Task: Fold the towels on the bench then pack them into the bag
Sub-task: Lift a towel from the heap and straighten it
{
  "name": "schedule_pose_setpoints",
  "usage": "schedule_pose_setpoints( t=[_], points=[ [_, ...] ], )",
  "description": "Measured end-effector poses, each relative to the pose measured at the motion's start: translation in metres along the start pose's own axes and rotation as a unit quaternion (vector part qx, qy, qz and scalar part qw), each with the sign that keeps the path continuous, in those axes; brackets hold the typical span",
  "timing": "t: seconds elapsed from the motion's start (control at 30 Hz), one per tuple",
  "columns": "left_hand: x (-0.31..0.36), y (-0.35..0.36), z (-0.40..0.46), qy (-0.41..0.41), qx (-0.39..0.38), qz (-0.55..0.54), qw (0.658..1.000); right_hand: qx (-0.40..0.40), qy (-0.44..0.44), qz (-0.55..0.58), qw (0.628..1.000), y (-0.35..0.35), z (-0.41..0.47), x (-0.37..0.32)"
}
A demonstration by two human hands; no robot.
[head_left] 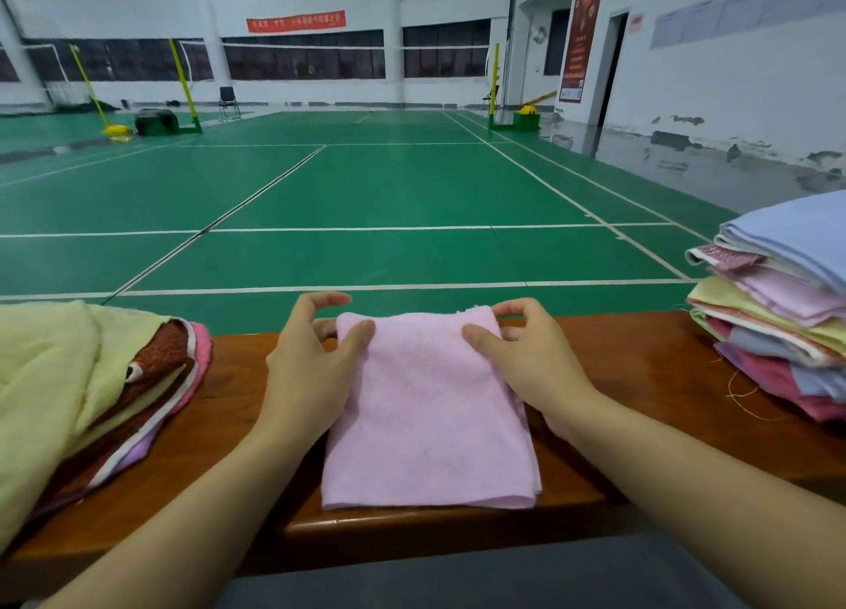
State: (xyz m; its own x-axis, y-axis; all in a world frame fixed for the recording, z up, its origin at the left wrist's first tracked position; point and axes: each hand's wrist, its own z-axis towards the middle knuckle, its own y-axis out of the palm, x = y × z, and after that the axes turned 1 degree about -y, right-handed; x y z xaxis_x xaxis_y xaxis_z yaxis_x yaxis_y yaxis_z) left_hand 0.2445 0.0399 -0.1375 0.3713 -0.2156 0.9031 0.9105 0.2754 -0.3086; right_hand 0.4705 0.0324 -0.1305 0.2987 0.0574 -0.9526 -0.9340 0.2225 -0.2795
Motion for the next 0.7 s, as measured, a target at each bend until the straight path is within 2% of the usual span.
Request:
schedule_pose_setpoints(
  t=[0.07,0.17,0.37,0.53,0.7],
  points=[
    [0.002,0.001,-0.002,0.02,-0.004,-0.009,1.0,0.013,-0.001,0.059,0.998,0.001,0.0,0.0],
    [0.006,0.002,-0.003,0.028,-0.009,-0.068,0.997,0.035,-0.048,0.107,0.993,0.0,0.001,-0.002],
    [0.018,-0.003,-0.003,0.069,0.016,-0.169,0.983,0.07,-0.16,0.144,0.974,-0.001,-0.003,-0.018],
    [0.042,-0.005,0.001,0.147,0.049,-0.189,0.97,0.104,-0.242,0.149,0.953,-0.007,-0.005,-0.037],
    [0.07,-0.011,0.003,0.225,0.069,-0.201,0.951,0.105,-0.317,0.144,0.931,-0.013,-0.006,-0.058]
  ],
)
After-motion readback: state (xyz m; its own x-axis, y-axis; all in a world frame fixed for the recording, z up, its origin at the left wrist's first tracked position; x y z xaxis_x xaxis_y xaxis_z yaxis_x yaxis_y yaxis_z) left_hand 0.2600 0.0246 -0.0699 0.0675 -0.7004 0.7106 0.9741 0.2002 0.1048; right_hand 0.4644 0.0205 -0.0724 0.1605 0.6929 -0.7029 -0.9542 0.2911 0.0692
